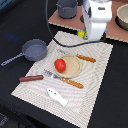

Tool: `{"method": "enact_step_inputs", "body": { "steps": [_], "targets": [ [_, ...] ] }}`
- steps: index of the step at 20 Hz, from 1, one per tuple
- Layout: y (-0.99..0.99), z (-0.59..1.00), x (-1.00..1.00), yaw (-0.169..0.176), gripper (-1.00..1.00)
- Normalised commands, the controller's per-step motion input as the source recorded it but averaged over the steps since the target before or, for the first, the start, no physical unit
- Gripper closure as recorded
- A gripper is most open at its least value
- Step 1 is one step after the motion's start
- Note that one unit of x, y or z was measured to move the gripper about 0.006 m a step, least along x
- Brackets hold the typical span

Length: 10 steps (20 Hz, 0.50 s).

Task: Interact with the objects in diverse but meaningful ways.

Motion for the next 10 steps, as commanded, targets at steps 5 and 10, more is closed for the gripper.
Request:
{"method": "enact_step_inputs", "body": {
  "steps": [5,10],
  "targets": [
    [0.0,0.08,-1.0,0.0,1.0],
    [0.01,-0.19,-1.0,0.0,1.0]
  ]
}}
